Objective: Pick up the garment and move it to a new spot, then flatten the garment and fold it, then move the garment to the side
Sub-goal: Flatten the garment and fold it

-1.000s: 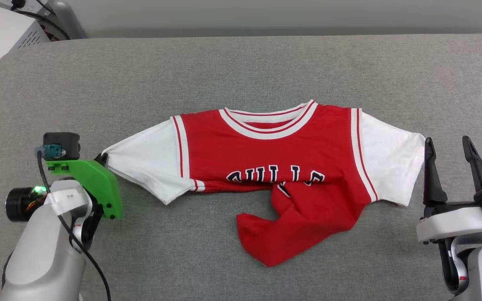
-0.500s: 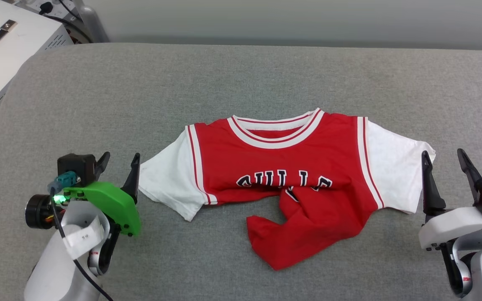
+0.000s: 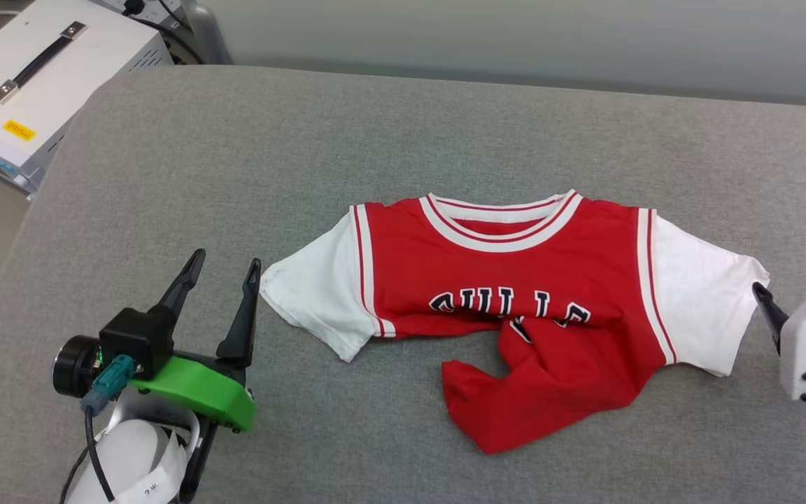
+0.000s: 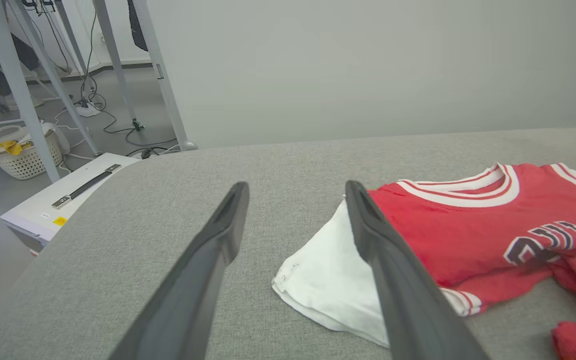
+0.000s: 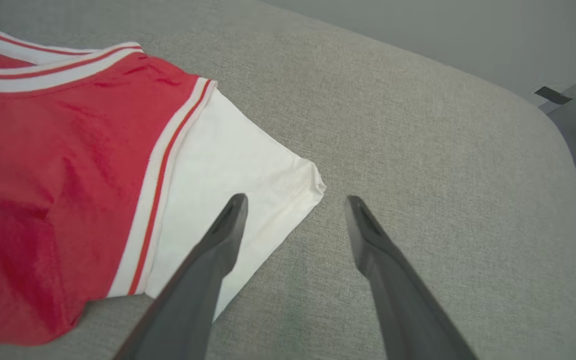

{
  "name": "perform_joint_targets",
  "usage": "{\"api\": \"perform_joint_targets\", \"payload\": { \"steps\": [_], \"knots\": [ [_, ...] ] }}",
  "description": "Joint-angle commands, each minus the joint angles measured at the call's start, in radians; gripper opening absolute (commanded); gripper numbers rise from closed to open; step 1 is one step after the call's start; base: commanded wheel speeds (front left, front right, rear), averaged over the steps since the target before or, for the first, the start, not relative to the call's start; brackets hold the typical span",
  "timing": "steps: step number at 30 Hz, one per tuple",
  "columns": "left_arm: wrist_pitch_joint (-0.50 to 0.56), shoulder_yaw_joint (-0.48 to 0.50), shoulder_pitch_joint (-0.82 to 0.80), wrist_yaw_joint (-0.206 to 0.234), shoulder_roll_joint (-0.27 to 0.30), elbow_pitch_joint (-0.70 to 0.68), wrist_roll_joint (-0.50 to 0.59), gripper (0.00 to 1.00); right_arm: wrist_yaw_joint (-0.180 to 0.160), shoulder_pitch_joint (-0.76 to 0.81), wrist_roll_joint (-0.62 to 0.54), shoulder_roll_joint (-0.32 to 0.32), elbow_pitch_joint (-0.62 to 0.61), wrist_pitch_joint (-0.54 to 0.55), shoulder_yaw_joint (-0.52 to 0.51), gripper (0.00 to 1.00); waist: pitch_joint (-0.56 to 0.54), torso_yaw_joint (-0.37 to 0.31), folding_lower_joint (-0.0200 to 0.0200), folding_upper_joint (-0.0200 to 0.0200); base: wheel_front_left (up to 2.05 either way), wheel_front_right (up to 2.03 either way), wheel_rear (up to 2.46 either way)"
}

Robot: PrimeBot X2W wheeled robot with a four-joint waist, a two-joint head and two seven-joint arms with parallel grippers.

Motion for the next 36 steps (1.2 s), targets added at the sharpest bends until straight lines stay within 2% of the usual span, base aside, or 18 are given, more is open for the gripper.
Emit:
{"api": "perform_joint_targets", "payload": {
  "steps": [1,5,9,13,26,27,28,29,36],
  "knots": [
    [-0.008,-0.001,0.017,0.007,-0.006,-0.028,-0.002,1.0,-0.001,-0.033,0.043,-0.014,0.012,0.063,-0.007,1.0,0.027,0.025,0.0001,0.0118,0.0,0.0,0.0],
    [-0.013,0.001,0.025,-0.003,-0.036,-0.102,-0.058,1.0,-0.001,-0.092,0.109,-0.06,0.046,0.212,-0.029,1.0,0.066,0.057,0.0001,0.0118,0.0,0.0,0.0],
    [-0.008,-0.008,0.023,-0.012,-0.048,-0.142,-0.094,1.0,-0.001,-0.153,0.133,-0.092,0.089,0.271,-0.042,1.0,0.104,0.089,0.0001,0.0118,0.0,0.0,0.0],
    [-0.004,-0.017,0.015,-0.013,-0.051,-0.158,-0.098,1.0,-0.001,-0.192,0.131,-0.094,0.135,0.309,-0.054,1.0,0.136,0.114,0.0001,0.0118,0.0,0.0,0.0],
    [-0.011,-0.039,-0.006,-0.007,-0.06,-0.131,-0.089,1.0,-0.001,-0.182,0.099,-0.068,0.27,0.298,-0.034,0.99,0.16,0.138,0.0001,0.0118,0.0,0.0,0.0],
    [-0.011,-0.039,-0.006,-0.007,-0.06,-0.128,-0.09,1.0,-0.001,-0.179,0.101,-0.067,0.275,0.296,-0.029,0.51,0.157,0.136,0.0001,0.0118,0.0,0.0,0.0],
    [-0.01,-0.038,-0.005,-0.005,-0.058,-0.124,-0.09,1.0,-0.001,-0.176,0.101,-0.067,0.276,0.289,-0.02,0.2,0.152,0.133,0.0001,0.0118,0.0,0.0,0.0],
    [-0.01,-0.038,-0.004,-0.004,-0.057,-0.12,-0.09,1.0,-0.001,-0.175,0.101,-0.07,0.276,0.277,-0.014,0.0,0.149,0.129,0.0001,0.0118,0.0,0.0,0.0],
    [0.035,-0.038,0.014,0.005,-0.038,-0.086,-0.104,1.0,-0.001,-0.155,0.08,-0.088,0.245,0.18,0.024,0.0,0.098,0.083,0.0001,0.0118,0.0,0.0,0.0]
  ]
}}
